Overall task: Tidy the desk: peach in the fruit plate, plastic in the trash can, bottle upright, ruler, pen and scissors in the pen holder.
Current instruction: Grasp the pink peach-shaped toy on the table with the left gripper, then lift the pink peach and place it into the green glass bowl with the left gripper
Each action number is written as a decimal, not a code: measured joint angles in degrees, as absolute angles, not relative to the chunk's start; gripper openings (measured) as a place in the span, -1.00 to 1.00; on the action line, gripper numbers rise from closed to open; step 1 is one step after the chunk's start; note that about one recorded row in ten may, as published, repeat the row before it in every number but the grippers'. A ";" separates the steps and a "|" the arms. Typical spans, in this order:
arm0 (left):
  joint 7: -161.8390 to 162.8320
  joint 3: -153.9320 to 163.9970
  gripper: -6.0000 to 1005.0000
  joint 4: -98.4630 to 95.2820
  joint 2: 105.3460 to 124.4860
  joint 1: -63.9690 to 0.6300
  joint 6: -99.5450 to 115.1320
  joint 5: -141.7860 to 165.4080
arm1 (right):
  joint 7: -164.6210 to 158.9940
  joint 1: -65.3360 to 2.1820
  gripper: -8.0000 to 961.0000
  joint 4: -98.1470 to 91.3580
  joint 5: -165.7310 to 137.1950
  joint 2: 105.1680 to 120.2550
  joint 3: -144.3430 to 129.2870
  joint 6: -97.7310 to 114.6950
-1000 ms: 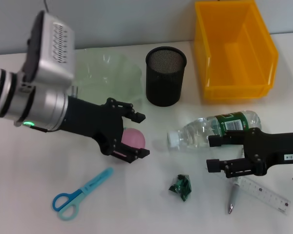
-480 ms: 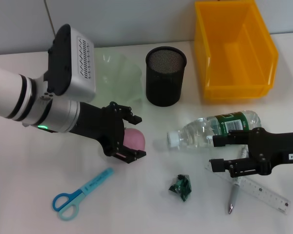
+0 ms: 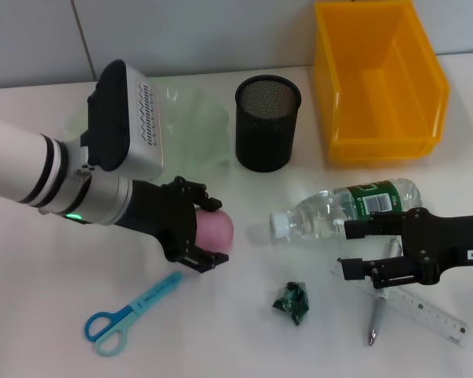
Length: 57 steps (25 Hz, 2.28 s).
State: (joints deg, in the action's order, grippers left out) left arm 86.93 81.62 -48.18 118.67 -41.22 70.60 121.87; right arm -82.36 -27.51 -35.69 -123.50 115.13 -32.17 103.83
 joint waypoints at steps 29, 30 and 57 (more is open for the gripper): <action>90.82 80.82 -0.18 -47.59 118.61 -40.36 69.43 113.84 | -82.35 -27.74 0.70 -35.68 -123.57 115.13 -32.16 104.15; 90.63 79.03 -0.20 -47.59 118.60 -40.08 70.71 111.76 | -82.35 -27.68 0.70 -35.68 -123.57 115.13 -32.16 104.15; 68.26 68.89 -0.63 -27.91 119.11 -36.35 43.17 74.69 | -82.35 -27.50 0.70 -35.69 -123.57 114.87 -32.17 104.09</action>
